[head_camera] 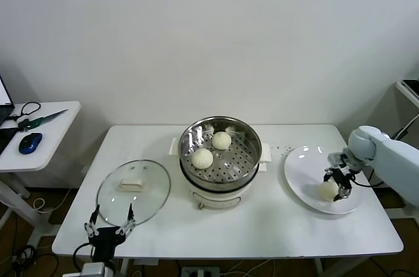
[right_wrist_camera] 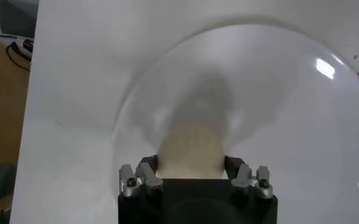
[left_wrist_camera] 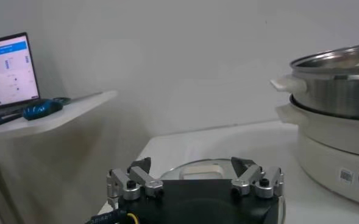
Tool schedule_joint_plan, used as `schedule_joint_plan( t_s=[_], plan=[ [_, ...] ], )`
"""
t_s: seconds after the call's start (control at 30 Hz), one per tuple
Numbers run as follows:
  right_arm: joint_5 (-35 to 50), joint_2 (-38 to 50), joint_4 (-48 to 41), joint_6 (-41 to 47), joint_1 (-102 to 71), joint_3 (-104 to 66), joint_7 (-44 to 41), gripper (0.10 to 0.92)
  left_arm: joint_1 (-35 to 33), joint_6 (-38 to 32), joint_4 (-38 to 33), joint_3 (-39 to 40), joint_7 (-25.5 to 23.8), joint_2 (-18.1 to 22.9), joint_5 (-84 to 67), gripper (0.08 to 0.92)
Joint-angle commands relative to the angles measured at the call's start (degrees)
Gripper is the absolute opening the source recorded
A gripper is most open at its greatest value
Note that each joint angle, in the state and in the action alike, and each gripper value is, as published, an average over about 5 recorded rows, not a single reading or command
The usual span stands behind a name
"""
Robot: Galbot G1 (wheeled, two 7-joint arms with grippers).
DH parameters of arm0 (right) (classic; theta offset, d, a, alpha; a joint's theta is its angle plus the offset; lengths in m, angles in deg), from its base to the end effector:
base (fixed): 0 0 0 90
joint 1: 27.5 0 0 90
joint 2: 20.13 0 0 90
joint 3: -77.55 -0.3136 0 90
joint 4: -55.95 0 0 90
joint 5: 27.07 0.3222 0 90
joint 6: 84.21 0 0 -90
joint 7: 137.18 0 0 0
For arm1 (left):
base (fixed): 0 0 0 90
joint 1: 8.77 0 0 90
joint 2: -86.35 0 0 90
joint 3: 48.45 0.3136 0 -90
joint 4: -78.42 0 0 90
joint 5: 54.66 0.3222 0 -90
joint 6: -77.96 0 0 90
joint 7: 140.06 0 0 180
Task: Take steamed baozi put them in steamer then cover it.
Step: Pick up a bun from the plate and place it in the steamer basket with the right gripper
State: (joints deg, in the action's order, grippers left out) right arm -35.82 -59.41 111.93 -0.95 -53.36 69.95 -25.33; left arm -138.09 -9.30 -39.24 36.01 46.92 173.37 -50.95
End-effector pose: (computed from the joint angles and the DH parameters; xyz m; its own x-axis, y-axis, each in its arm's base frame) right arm 0.4811 -0.2147 -0.1940 -0.0379 -0.0122 0.9992 -0.9760 -0.2139 -0.0396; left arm 0.1169 0.0360 -0.3056 -0.9571 -0.1879 0.2208 -0.1462 0.9704 0.1924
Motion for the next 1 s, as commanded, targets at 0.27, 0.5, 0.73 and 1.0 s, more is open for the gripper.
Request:
schedule_joint_plan(
  t_s=[0.27, 0.5, 0.73, 1.0],
  plan=[
    [-3.6, -12.4, 5.7, -27.4, 32.2, 15.9, -2.7, 0.704, 0.4, 0.7, -0.2, 0.9, 0.2, 0.0, 0.8, 0.823],
    [-1.3, -21.3, 9.1, -31.0, 36.6, 18.9, -2.8, 0.712, 0.9, 1.3, -0.2, 0.7, 0.8, 0.1, 0.8, 0.823],
    [-0.2, -27.5, 15.2, -31.0, 33.9, 18.9, -2.7, 0.713, 0.5, 1.2, -0.2, 0.0, 0.6, -0.2, 0.3, 0.823],
    [-1.1, -31.6, 16.7, -30.9, 28.5, 19.4, -2.6, 0.712, 0.6, 1.3, 0.2, -0.3, 0.6, -0.5, -0.3, 0.823]
  ],
)
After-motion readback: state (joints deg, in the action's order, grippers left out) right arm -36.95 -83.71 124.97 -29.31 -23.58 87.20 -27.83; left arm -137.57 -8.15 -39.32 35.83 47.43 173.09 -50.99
